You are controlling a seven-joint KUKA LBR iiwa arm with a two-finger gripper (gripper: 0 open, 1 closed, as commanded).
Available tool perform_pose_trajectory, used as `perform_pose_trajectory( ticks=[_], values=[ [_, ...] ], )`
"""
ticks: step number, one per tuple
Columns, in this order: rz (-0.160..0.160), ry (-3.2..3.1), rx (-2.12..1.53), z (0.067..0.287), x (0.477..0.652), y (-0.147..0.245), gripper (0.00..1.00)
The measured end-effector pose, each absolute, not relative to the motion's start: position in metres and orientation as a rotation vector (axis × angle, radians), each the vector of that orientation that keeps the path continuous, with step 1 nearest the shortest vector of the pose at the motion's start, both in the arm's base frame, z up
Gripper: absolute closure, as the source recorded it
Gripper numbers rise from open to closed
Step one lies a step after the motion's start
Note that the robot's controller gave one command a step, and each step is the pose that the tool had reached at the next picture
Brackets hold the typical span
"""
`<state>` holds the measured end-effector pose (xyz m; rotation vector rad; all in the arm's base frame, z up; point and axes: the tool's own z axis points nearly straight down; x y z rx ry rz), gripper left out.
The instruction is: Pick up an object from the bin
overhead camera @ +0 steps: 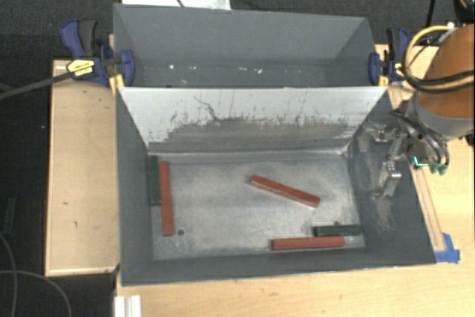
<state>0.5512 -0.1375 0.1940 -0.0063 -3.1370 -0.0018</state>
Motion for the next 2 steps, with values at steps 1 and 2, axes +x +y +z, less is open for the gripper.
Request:
perform_pose_trajectory(
  ticks=[1, 2],
  values=[
    [-0.005, -3.121, 0.322, 0.07, 0.554, -0.078, 0.0],
    [-0.006, -3.131, 0.252, 0.07, 0.553, -0.019, 0.0]
  ],
)
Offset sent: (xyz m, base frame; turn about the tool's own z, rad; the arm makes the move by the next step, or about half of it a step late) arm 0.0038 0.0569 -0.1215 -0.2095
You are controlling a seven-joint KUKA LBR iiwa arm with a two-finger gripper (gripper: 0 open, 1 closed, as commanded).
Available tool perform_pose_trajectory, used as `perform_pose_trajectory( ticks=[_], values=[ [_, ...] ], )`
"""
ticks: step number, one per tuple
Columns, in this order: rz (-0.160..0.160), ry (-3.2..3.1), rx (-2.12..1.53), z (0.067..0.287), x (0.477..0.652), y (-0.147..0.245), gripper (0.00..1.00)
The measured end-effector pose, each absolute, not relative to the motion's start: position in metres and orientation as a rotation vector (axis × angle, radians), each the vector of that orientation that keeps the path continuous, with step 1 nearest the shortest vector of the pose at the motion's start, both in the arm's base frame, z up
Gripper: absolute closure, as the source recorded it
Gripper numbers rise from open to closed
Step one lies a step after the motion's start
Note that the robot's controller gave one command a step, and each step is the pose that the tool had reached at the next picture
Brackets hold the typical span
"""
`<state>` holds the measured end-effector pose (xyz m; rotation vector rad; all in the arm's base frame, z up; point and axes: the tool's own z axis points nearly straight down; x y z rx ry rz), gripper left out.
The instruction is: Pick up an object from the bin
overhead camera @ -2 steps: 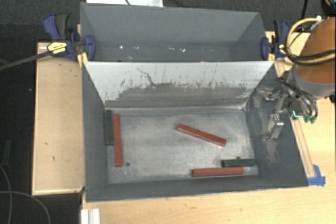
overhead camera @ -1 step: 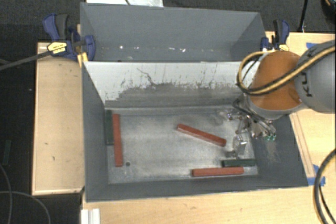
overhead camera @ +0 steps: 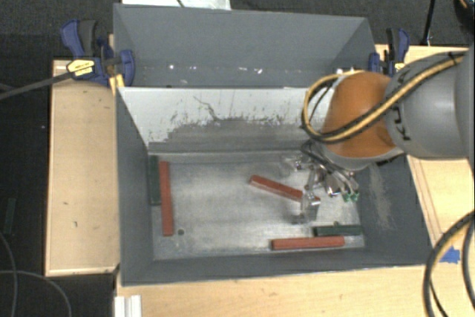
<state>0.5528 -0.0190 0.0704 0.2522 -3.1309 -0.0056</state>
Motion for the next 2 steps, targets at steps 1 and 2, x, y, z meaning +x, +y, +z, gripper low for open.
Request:
perform_pose_trajectory(
  ticks=[1, 2],
  values=[
    [-0.001, -3.132, 0.251, 0.071, 0.553, -0.023, 1.0],
    [0.003, -3.146, 0.175, 0.204, 0.508, -0.055, 1.0]
  ],
)
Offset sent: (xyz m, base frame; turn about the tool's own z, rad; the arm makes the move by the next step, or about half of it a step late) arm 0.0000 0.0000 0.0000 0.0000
